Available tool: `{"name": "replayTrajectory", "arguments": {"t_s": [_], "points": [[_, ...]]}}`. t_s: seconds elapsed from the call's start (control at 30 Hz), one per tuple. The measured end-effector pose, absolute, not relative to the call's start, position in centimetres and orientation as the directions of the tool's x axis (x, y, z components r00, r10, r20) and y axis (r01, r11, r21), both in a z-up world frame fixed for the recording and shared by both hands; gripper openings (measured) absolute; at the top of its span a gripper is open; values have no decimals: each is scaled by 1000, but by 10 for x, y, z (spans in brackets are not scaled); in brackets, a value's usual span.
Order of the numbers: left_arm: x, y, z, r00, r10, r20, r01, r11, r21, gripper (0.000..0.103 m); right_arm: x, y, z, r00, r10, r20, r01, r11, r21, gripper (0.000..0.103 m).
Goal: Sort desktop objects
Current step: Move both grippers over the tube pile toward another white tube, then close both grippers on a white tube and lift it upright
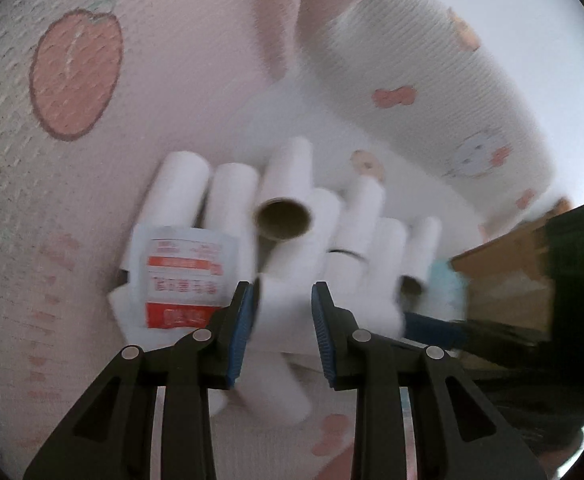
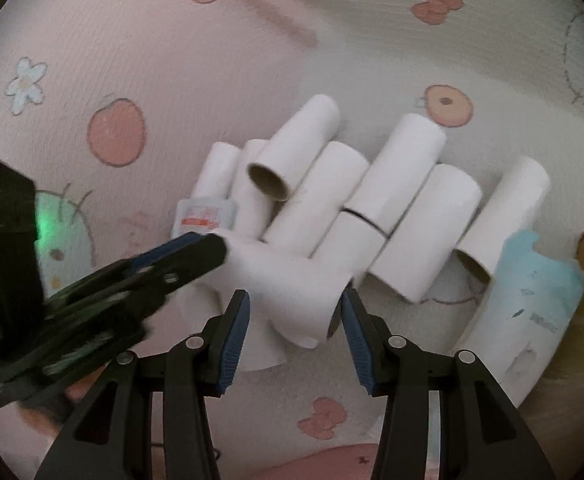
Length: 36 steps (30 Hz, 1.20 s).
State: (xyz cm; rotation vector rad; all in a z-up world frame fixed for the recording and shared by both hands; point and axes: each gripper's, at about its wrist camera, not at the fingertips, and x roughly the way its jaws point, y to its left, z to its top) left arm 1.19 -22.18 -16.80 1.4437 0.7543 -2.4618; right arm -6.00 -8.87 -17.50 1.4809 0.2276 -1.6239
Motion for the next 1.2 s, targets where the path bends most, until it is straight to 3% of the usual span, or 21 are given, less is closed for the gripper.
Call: {"name": "replayTrajectory", "arguments": {"t_s": [0.3, 0.5, 0.63, 0.97, 1.2], "points": [[10, -214, -162, -516, 29, -856, 390, -882, -265, 32, -65, -85, -184, 149, -447, -882, 681, -600, 419, 45], [27, -218, -155, -564, 16, -825, 419, -856, -303, 32, -68, -85, -165, 83, -449, -890, 708, -601, 370, 45], [35, -216, -152, -565, -28, -825, 422, -869, -259, 32, -65, -93, -159, 46, -435, -899, 743, -587, 321, 45], [42, -202, -160, -531, -95, -842, 382, -914, -138, 29, -63, -120, -157, 64, -513, -856, 774, -516, 367, 45], [39, -213, -177, -494, 24, -869, 394, -885, -248, 29, -61, -127, -168, 26, -467, -884, 814, -503, 290, 45]]}}
